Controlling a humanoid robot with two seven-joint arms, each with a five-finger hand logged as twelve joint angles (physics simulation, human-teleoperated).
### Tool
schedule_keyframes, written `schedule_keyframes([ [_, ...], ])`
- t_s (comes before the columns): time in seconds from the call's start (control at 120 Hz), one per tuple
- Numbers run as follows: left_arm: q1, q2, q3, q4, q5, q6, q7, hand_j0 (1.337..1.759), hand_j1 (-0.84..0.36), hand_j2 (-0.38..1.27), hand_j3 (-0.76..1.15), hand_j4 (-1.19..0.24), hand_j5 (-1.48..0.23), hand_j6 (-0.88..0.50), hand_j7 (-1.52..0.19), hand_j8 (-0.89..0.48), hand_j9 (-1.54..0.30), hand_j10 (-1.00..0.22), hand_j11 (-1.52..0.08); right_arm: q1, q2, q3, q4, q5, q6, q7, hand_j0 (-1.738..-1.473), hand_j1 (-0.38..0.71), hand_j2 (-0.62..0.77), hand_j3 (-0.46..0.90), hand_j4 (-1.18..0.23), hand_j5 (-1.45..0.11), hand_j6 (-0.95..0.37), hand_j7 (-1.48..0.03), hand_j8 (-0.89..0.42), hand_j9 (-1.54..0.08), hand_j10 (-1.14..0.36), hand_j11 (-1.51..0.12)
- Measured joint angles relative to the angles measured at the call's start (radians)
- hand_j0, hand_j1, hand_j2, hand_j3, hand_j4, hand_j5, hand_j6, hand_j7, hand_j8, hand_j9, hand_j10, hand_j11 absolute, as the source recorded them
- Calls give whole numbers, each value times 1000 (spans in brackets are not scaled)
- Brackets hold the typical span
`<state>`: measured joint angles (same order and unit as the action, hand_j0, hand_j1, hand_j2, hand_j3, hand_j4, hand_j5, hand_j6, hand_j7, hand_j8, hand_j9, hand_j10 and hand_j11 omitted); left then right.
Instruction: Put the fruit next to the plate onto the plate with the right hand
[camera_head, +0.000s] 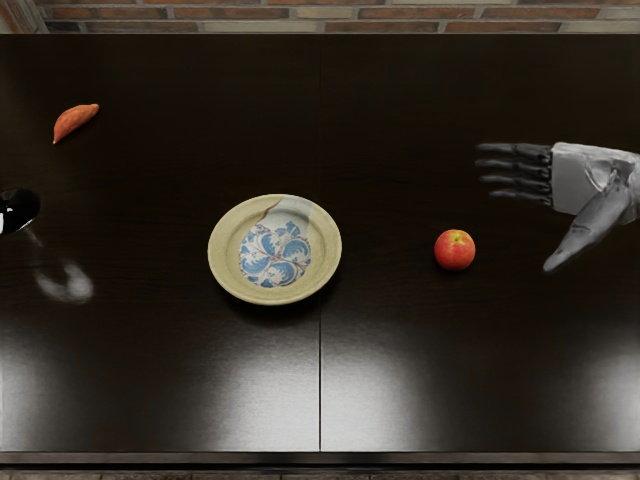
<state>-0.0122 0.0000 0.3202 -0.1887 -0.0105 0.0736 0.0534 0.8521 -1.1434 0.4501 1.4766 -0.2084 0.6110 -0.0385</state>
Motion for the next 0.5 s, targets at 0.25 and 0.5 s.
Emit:
schedule_keyframes([
  [0.25, 0, 0, 0, 0, 0, 0, 0, 1658, 69, 47, 0, -234, -304, -234, -304, -234, -304, -234, -304, 79, 56, 7, -21, -114, -6, -241, -1658, -308, -5, 0, -38, -47, -38, -47, -38, -47, -38, -47],
  [0.5, 0, 0, 0, 0, 0, 0, 0, 1658, 69, 47, 0, -234, -304, -234, -304, -234, -304, -234, -304, 105, 243, -27, -25, -476, -491, -375, -1658, -283, -10, 0, -59, -73, -60, -73, -59, -73, -59, -73],
])
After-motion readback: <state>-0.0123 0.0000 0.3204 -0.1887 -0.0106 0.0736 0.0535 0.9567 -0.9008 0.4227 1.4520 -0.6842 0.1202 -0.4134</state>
